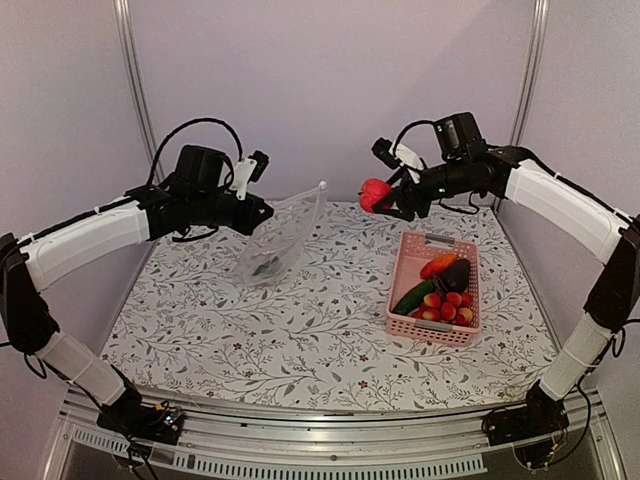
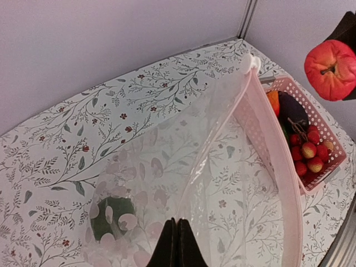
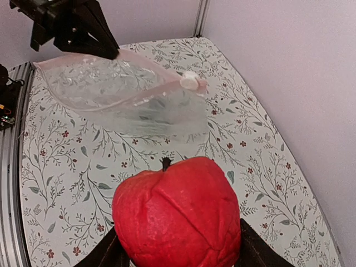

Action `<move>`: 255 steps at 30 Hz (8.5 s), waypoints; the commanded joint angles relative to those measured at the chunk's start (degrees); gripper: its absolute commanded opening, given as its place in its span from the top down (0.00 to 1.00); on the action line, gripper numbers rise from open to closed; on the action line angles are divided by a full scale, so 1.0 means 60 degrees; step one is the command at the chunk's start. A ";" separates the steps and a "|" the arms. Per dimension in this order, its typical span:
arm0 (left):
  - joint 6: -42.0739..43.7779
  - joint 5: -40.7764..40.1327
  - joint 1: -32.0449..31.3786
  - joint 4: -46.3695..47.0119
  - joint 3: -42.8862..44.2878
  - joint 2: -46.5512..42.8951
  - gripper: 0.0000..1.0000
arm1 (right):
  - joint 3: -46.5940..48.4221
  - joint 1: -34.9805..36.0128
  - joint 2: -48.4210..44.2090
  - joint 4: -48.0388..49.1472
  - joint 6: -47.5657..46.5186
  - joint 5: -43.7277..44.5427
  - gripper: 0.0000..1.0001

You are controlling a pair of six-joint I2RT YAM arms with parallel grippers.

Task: Place the food in the zip-top bag and seal the zipper
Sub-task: Place the fake fruit in the zipper food storage bag, then pick up the fake fruit from the bin, then place the fake fruit in the zipper food storage bag.

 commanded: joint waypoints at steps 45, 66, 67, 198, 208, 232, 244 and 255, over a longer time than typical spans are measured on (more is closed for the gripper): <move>0.0221 -0.0208 0.0148 0.0360 -0.0216 -0.1314 1.00 | 0.1089 0.2888 0.0350 0.0324 -0.0992 0.2553 0.16; -0.0083 0.0399 0.0287 0.0408 -0.0242 -0.0638 1.00 | -0.4458 -0.2103 -0.2460 0.0206 0.0134 0.1813 0.38; -0.0080 0.0392 0.0268 0.0404 -0.0242 -0.0611 1.00 | -0.4528 -0.2205 -0.2403 0.0206 0.0280 0.1737 0.40; -0.3778 0.0297 -0.2659 -0.0128 0.3573 0.1743 1.00 | -0.1700 -0.0023 -0.0469 1.0238 0.8191 -0.6097 1.00; -0.3703 -0.0150 -0.2628 -0.0081 0.3297 0.1520 1.00 | -0.2660 0.0024 -0.1493 0.8826 0.6736 -0.5412 1.00; -0.3690 0.0507 -0.2588 -0.0087 0.3422 0.1744 1.00 | -0.2428 0.0940 -0.1696 0.7163 0.4640 -0.5095 1.00; -0.3568 0.0758 -0.2614 -0.0092 0.3168 0.1503 1.00 | -0.1794 0.0940 -0.0821 0.6423 0.4879 -0.3047 1.00; -0.3493 -0.0164 -0.2564 0.0132 0.2911 0.1256 1.00 | -0.2301 0.1538 -0.1160 0.5845 0.3793 -0.3238 1.00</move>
